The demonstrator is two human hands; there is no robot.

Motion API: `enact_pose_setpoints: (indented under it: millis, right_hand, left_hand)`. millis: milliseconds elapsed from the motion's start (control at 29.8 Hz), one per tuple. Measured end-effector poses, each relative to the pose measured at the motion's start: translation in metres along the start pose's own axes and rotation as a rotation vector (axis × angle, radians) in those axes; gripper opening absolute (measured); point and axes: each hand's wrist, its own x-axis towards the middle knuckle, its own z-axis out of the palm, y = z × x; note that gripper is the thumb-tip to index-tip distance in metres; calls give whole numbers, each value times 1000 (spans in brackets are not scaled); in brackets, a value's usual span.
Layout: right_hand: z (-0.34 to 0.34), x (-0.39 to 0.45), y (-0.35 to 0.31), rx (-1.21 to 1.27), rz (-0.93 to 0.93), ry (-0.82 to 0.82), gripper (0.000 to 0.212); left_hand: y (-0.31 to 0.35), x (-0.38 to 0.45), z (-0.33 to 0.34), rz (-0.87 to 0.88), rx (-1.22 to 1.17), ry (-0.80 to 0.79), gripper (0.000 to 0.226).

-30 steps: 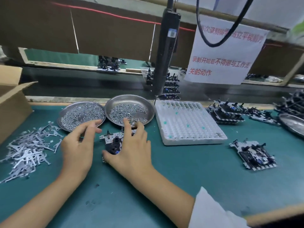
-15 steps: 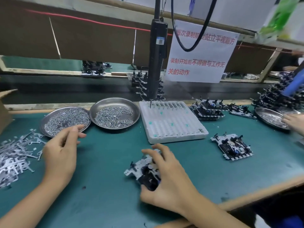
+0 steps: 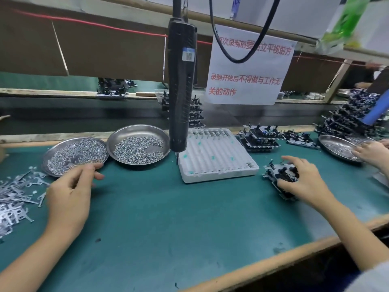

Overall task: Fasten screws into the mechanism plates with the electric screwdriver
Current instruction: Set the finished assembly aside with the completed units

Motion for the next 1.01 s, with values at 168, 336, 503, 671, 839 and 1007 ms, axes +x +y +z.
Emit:
enact_pose_setpoints:
  millis: [168,336,503,671,839,1007]
  right_hand:
    - [19,-14,-15,-61,-158,280,44]
    - [61,-43,-37,196,-177,105,23]
    - [56,-13,-18,117,-6,183,31]
    - [46,-5,-20,42,-5,187,20]
    - [77,-28,-103,283,-468,294,12]
    - [117,-13,-195,332,-796,298,20]
  left_hand:
    - [2,-2,0,14,39,-1,31]
    - [7,-4,1,-4,64,-5,24]
    - [10,-7,2,30,64,-38,26]
    - [16,-12,5,30,132,-46,16]
    - [48,11,17,124,191,-65,24]
    - [68,82,73,154,321,-110,19]
